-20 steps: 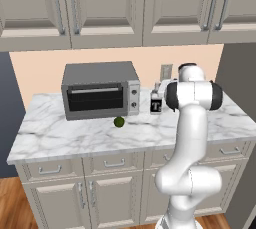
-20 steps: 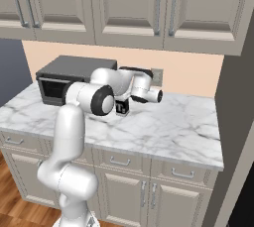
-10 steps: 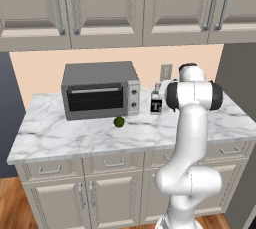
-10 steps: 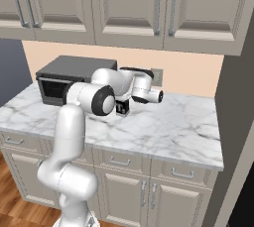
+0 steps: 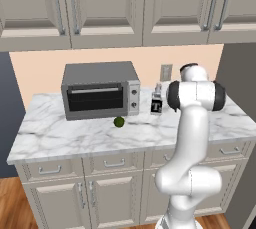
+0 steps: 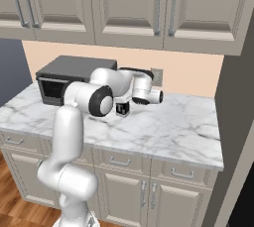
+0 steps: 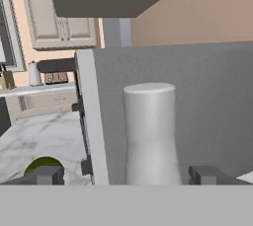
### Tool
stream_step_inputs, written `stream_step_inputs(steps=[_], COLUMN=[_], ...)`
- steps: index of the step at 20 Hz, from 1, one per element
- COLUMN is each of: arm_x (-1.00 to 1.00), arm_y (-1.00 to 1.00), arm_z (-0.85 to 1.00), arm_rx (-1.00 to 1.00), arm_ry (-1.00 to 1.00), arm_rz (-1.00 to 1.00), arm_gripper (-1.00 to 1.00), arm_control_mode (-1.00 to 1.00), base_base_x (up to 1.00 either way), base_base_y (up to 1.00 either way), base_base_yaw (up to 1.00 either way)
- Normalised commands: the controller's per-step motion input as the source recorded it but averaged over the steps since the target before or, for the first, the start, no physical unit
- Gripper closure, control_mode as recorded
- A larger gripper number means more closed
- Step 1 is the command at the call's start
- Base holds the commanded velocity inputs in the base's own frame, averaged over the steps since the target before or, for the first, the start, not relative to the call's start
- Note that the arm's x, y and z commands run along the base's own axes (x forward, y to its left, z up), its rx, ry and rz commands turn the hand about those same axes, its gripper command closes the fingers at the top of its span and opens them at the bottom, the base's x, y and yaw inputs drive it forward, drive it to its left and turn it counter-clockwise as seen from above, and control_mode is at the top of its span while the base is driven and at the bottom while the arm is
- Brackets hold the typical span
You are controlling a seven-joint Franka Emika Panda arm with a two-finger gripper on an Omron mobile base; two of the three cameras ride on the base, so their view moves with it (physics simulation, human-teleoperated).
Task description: Place the beer and liquor on the top shelf of the fridge to keep them out of children's reach, and place the lime on lower shelves for easy access.
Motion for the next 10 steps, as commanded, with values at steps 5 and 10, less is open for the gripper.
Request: stream_step_inputs(steps=[5, 10], arm_x=[-0.3, 0.0], arm_y=[0.32, 0.16], arm_z=[0.0, 0.0], arm_rx=[-0.06, -0.01], arm_ry=[0.0, 0.0], arm_rz=[0.04, 0.0], arm_gripper=[-1.0, 1.0], arm_control_mode=[-1.0, -1.0], base_base_x=[0.0, 0.0], base_base_y=[0.0, 0.0], base_base_yaw=[0.0, 0.0])
